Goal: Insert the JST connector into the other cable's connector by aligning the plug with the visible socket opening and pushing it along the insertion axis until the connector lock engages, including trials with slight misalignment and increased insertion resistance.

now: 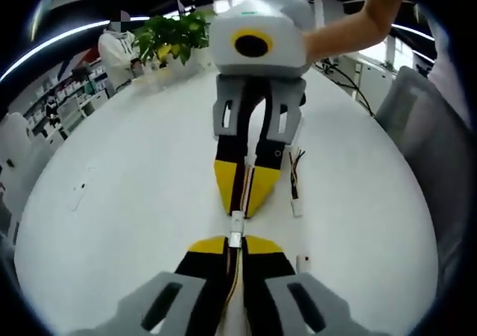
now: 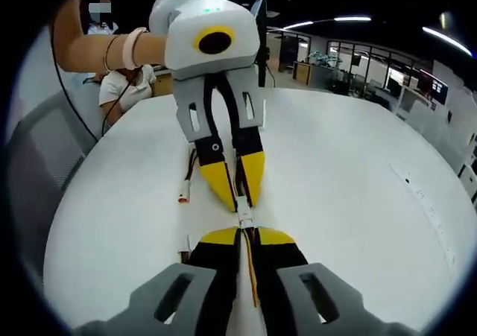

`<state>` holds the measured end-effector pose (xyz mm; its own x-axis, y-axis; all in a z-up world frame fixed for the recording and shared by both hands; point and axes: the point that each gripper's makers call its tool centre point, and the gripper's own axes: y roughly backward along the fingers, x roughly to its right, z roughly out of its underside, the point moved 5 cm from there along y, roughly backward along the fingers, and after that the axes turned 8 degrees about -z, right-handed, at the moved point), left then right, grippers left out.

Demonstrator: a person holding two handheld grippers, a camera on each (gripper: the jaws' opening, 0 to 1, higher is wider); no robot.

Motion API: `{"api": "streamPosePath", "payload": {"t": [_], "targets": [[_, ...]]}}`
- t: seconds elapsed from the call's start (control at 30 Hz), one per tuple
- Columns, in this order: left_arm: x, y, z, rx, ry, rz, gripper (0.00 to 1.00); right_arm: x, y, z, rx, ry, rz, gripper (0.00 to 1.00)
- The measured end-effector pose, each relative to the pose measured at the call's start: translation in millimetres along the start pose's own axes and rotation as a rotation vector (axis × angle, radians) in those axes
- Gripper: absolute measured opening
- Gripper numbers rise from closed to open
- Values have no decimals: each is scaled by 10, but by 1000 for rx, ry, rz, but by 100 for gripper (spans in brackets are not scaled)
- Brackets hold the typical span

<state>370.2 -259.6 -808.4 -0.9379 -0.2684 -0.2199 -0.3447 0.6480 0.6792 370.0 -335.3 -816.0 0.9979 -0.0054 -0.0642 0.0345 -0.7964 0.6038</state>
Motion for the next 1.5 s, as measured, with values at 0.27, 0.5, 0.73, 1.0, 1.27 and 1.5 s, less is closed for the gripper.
{"api": "streamPosePath", "payload": {"t": [0.27,0.5,0.73,1.0,1.27,1.5], "targets": [[-5,45,28,-11,32,-7,5,10,10,4,-5,-14,9,7],[-37,90,69,-27,78,-37,7,49,81,-53,2,-15,48,13],[-128,296,-2,13,89,-104,10,42,222,-213,48,-6,84,12],[-80,501,-87,25,70,-140,11,-97,282,-307,38,33,82,13],[112,635,-125,36,60,-150,11,-241,382,-375,37,68,74,13],[267,647,-68,28,66,-135,12,-342,394,-326,20,77,57,12]]}}
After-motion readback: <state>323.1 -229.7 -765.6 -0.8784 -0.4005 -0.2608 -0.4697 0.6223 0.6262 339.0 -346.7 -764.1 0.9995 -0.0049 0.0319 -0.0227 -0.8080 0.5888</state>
